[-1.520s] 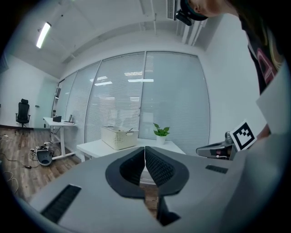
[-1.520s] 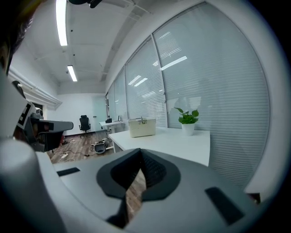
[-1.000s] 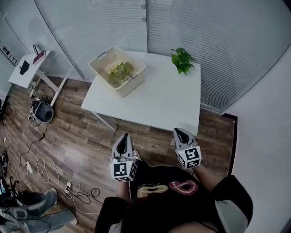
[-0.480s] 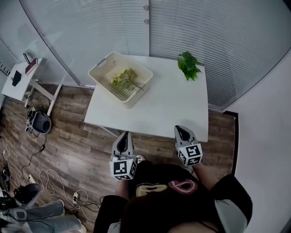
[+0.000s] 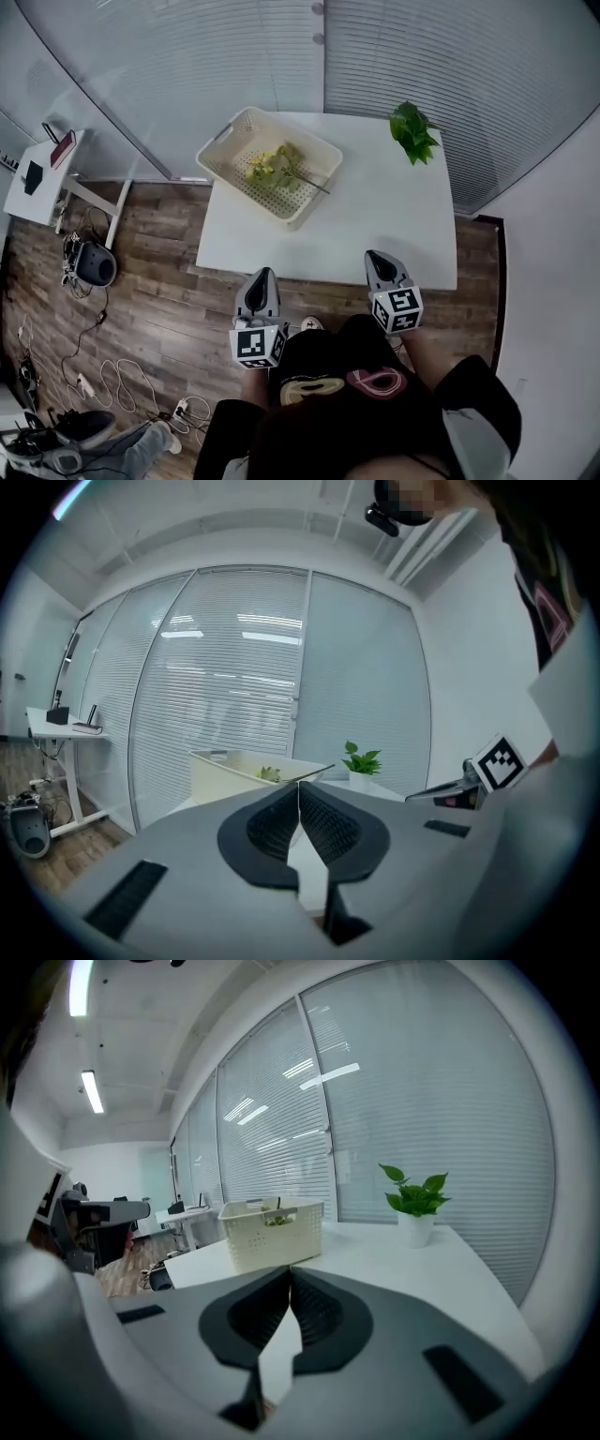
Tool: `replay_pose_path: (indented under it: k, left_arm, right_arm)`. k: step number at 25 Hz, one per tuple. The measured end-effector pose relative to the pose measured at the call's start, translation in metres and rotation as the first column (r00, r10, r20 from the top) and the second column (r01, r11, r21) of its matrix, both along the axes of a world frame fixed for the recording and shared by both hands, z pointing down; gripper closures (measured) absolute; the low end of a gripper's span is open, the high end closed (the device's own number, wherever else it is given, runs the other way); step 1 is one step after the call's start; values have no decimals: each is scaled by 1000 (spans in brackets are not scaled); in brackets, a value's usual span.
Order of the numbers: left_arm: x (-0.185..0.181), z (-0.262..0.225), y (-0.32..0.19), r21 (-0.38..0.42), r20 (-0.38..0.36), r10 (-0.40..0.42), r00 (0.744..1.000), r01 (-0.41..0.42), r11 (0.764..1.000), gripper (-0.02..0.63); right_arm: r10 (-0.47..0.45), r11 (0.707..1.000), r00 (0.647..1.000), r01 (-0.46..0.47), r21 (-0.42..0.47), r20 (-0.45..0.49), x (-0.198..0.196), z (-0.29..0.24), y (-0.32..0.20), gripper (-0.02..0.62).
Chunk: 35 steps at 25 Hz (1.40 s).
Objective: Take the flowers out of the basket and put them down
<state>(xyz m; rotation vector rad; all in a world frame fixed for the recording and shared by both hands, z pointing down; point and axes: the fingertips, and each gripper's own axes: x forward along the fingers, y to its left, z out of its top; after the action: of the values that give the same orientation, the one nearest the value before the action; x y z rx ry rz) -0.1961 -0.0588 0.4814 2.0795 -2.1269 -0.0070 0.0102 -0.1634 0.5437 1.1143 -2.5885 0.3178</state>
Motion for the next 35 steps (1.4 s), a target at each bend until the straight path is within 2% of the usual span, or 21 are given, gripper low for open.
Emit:
replay_pose_path:
  k: [5,8,14,19,23,27,32,35]
  left_arm:
    - [-17,11,2,-28,-14,-17,1000,17,999,588]
    - [-22,13,-2,-29,-23,-22,1000,21,999,588]
    - [-28,16,-10,-36,-36,-43,998,42,998,588]
    - [-42,11,-17,-37,-42,-88,995,87,996,588]
    - [-53,8,-23,-30,-30,-116,993,115,993,588]
    - [-61,8,-26,-42,-35,-141,989,140,989,588]
    - [-74,6,-30,-42,-22,-172,985,171,984,588]
    - [-82,3,-35,-38,-19,-188,982,187,982,588]
  right_arm:
    - [38,999,998,-36,-35,51,-8,-8,-8,581]
    - [32,997,996,-26,-68,83,-12,-13,-15,515]
    - [-7,996,996,15,-83,93,-23,-23,-35,445]
    - [-50,992,987,68,-111,153,-38,-43,-60,389]
    - [-109,989,987,120,-92,116,-55,-59,-82,351]
    - [-203,971,978,209,-121,55,-80,-67,-98,342]
    - [-280,930,959,284,-233,52,-114,-66,-111,342]
    - [-314,931,948,300,-207,-41,-128,-68,-123,342]
